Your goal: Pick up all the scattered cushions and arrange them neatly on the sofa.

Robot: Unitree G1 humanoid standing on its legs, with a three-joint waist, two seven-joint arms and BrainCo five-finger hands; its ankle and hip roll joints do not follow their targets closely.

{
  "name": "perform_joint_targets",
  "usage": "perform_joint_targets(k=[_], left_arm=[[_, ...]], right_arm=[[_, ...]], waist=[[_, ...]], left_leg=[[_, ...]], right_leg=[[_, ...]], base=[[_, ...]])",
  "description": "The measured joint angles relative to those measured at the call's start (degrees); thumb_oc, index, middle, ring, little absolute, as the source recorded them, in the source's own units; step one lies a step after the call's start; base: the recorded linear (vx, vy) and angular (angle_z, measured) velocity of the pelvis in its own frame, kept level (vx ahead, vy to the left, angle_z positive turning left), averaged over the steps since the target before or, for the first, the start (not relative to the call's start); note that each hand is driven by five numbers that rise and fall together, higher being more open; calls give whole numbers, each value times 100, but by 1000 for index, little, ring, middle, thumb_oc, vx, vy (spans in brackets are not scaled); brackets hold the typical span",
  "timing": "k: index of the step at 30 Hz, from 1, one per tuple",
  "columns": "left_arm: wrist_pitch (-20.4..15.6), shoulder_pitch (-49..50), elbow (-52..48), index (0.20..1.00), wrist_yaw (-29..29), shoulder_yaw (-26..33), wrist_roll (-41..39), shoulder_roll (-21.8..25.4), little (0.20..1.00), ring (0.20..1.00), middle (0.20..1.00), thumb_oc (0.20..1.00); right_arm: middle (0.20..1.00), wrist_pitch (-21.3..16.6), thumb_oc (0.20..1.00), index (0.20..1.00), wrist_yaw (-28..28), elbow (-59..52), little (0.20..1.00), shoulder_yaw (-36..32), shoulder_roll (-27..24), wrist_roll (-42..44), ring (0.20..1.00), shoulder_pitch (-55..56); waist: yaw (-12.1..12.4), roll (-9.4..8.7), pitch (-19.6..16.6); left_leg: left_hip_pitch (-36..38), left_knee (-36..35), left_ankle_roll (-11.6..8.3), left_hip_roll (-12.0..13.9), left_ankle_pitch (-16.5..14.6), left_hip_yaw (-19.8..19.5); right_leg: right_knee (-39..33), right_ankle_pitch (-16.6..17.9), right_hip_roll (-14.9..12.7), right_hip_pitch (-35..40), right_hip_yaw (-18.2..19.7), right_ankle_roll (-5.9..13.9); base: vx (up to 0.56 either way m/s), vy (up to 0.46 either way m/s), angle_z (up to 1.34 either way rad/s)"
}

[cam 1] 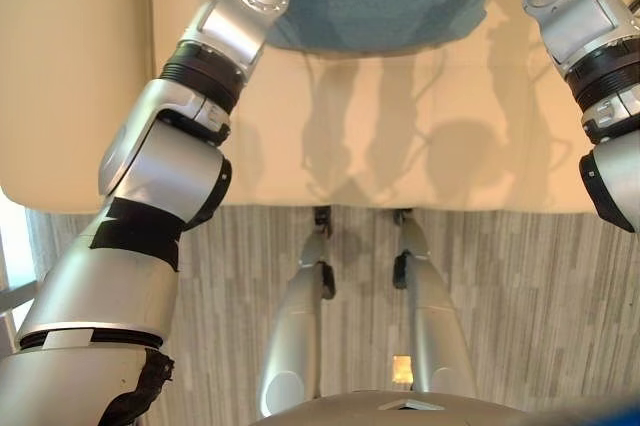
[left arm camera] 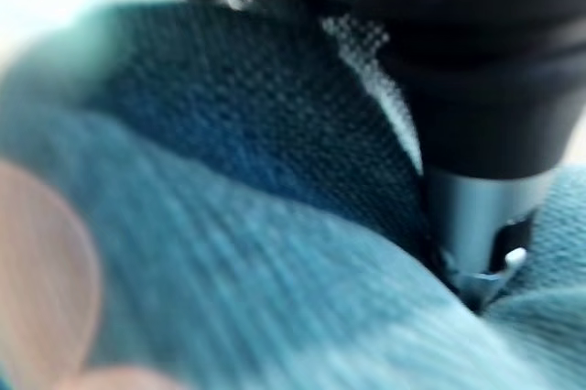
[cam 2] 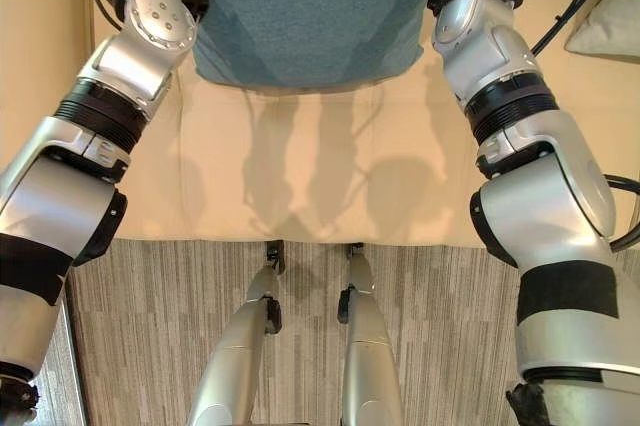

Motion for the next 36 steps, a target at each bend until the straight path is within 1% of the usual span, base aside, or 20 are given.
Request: perform_joint_targets(k=[3,6,11,15,18,20,24,25,27,29,32,33,34,35,36], left_arm=[[6,-165,145,1000,-1,25,-18,100,1000,1000,1000,1000],[2,-337,142,1000,-84,29,-130,313,1000,1000,1000,1000],[2,-435,164,1000,-197,24,-299,502,1000,1000,1000,1000],[-21,-482,193,1000,-237,-13,-324,768,1000,1000,1000,1000],[-29,-539,305,1000,-240,-146,-313,923,1000,1000,1000,1000],[-41,-663,574,1000,-238,-176,-341,977,1000,1000,1000,1000],[-58,-680,577,1000,-233,-178,-507,1237,1000,1000,1000,1000],[-88,-682,567,1000,-241,-163,-530,1465,1000,1000,1000,1000],[-108,-682,573,1000,-230,-104,-570,1684,1000,1000,1000,1000],[-217,-638,520,1000,-238,163,-731,1876,1000,1000,1000,1000],[-236,-479,362,1000,-240,561,-973,2068,1000,1000,1000,1000],[-284,-133,-151,1000,-233,869,-1008,2176,1000,1000,1000,1000],[-396,185,-555,1000,-225,1046,-1007,2303,1000,1000,1000,1000],[-578,1094,-1397,1000,-223,1588,-989,2351,1000,1000,1000,1000],[-637,1401,-1524,1000,-220,1651,-982,2350,1000,1000,1000,1000]], right_arm=[[1000,24,1000,1000,5,49,1000,154,-152,-2,1000,-154],[1000,60,1000,1000,23,62,1000,221,-178,0,1000,-384],[1000,58,1000,1000,138,76,1000,240,-188,5,1000,-490],[1000,53,1000,1000,189,84,1000,403,-369,23,1000,-596],[1000,52,1000,1000,198,181,1000,493,-420,48,1000,-699],[1000,50,1000,1000,197,254,1000,492,-577,113,1000,-705],[1000,43,1000,1000,196,397,1000,549,-858,296,1000,-706],[1000,13,1000,1000,201,422,1000,557,-1041,377,1000,-706],[1000,12,1000,1000,207,436,1000,559,-1218,486,1000,-706],[1000,-9,1000,1000,227,358,1000,546,-1459,524,1000,-695],[1000,-8,1000,1000,244,135,1000,387,-1722,633,1000,-642],[1000,-21,1000,1000,243,-241,1000,213,-1877,641,1000,-444],[1000,-60,1000,1000,233,-529,1000,132,-2044,642,1000,-275],[1000,-160,1000,1000,229,-1219,1000,-542,-2360,636,1000,527],[1000,-171,1000,1000,229,-1287,1000,-681,-2405,632,1000,784]], waist=[[8,1,-3],[-11,1,-3],[-15,0,-2],[-25,0,-2],[-55,0,-2],[-49,0,-2],[-57,-1,-2],[-76,-1,-2],[-102,-1,-2],[-107,0,-2],[-88,1,-1],[-80,2,-2],[-68,2,-1],[-24,4,0],[-19,4,0]], left_leg=[[-106,29,4,-12,11,14],[-271,95,9,-27,16,29],[-279,91,10,-22,16,66],[-265,91,9,-17,16,110],[-259,94,9,9,16,118],[-254,94,9,5,16,131],[-254,90,9,4,16,143],[-253,85,8,9,16,157],[-253,83,8,25,15,166],[-250,78,7,35,15,174],[-226,70,6,47,14,182],[-204,44,6,52,14,187],[-165,29,5,54,14,198],[0,-34,4,60,13,197],[86,-47,-5,60,6,183]], right_leg=[[88,5,-10,-150,9,-6],[174,10,-7,-342,30,-10],[171,13,4,-369,75,-14],[172,15,6,-372,112,-16],[173,19,11,-373,126,-20],[174,23,18,-373,152,-23],[167,25,29,-377,155,-25],[165,27,34,-387,158,-27],[166,28,42,-393,159,-29],[165,30,57,-399,160,-31],[166,35,79,-384,162,-37],[165,33,85,-380,165,-37],[165,30,89,-355,172,-39],[162,0,98,-217,169,-49],[160,-20,94,-131,166,-52]], base=[[0,0,0],[0,-2,-1],[7,-1,-3],[7,-2,-2],[0,0,0],[0,0,0],[1,0,-1],[4,-3,-4],[6,-8,-4],[6,-8,-3],[3,-9,-1],[6,-14,-4],[7,-14,-5],[0,0,0],[0,0,0]])
